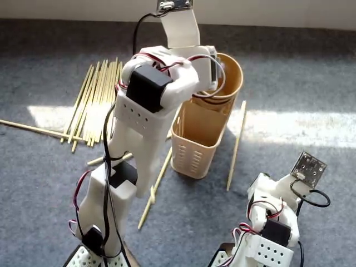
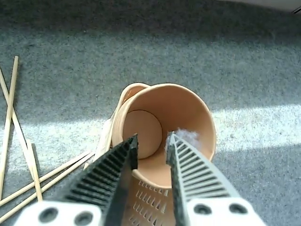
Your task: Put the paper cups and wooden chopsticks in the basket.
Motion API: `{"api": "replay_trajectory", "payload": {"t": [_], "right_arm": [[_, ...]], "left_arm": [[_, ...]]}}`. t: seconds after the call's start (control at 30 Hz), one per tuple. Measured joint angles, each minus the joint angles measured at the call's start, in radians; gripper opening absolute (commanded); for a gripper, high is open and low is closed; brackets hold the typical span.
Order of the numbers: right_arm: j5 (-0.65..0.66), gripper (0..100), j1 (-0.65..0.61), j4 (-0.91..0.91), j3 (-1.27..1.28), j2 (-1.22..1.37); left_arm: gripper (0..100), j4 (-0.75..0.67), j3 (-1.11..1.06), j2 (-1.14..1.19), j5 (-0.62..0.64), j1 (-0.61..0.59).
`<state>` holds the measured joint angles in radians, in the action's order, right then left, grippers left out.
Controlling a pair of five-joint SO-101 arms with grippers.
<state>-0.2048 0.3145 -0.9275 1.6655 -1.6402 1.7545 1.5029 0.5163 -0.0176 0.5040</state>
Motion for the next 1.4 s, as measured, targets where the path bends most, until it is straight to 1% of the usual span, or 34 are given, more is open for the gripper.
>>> {"api": "replay_trajectory", "payload": {"t": [0.2, 0.27, 0.33, 0.43, 0.57, 0.67, 0.7, 0.77, 0.93, 1.0, 1.03, 1.1, 1.17, 1.2, 1.3, 1.37, 1.4], "right_arm": [[0.0, 32.8, 0.0, 0.0, 0.0, 0.0], [0.0, 32.8, 0.0, 0.0, 0.0, 0.0], [0.0, 32.8, 0.023, 0.006, 0.0, 0.0], [0.002, 32.8, 0.146, 0.08, 0.0, 0.0], [0.005, 32.6, 0.37, 0.186, -0.002, 0.0], [0.021, 32.6, 0.522, 0.187, -0.051, 0.0], [0.054, 32.6, 0.554, 0.167, -0.086, 0.0], [0.146, 32.5, 0.58, 0.074, -0.175, 0.0], [0.422, 32.5, 0.591, -0.259, -0.422, 0.0], [0.52, 32.0, 0.595, -0.364, -0.465, -0.008], [0.555, 30.3, 0.601, -0.396, -0.466, -0.011], [0.588, 23.4, 0.638, -0.413, -0.44, -0.012], [0.594, 15.2, 0.703, -0.376, -0.361, -0.014], [0.594, 12.5, 0.738, -0.33, -0.31, -0.014], [0.545, 13.6, 0.884, -0.124, -0.123, -0.002], [0.519, 15.7, 0.942, 0.038, -0.015, 0.002], [0.509, 16.8, 0.967, 0.112, -0.009, 0.002]], "left_arm": [[13, 0.0, 0.0, 0.0, 0.0, -0.005], [13, 0.0, 0.0, 0.0, 0.0, -0.035], [13, 0.0, -0.003, 0.0, 0.0, -0.095], [13, 0.005, -0.048, -0.003, 0.0, -0.227], [13, 0.006, -0.218, -0.008, -0.008, -0.422], [13, 0.006, -0.379, -0.008, -0.092, -0.537], [13, 0.006, -0.436, -0.008, -0.13, -0.565], [13, 0.006, -0.537, -0.008, -0.204, -0.605], [13, 0.008, -0.68, -0.008, -0.339, -0.741], [13, 0.008, -0.721, -0.008, -0.381, -0.79], [13, 0.006, -0.74, -0.008, -0.396, -0.809], [13, 0.006, -0.756, -0.008, -0.416, -0.832], [13, 0.006, -0.76, -0.008, -0.425, -0.842], [13, 0.006, -0.761, -0.008, -0.428, -0.844], [13, 0.006, -0.763, -0.008, -0.43, -0.844], [13, 0.006, -0.763, -0.008, -0.43, -0.844], [13, 0.006, -0.763, -0.008, -0.43, -0.844]]}}
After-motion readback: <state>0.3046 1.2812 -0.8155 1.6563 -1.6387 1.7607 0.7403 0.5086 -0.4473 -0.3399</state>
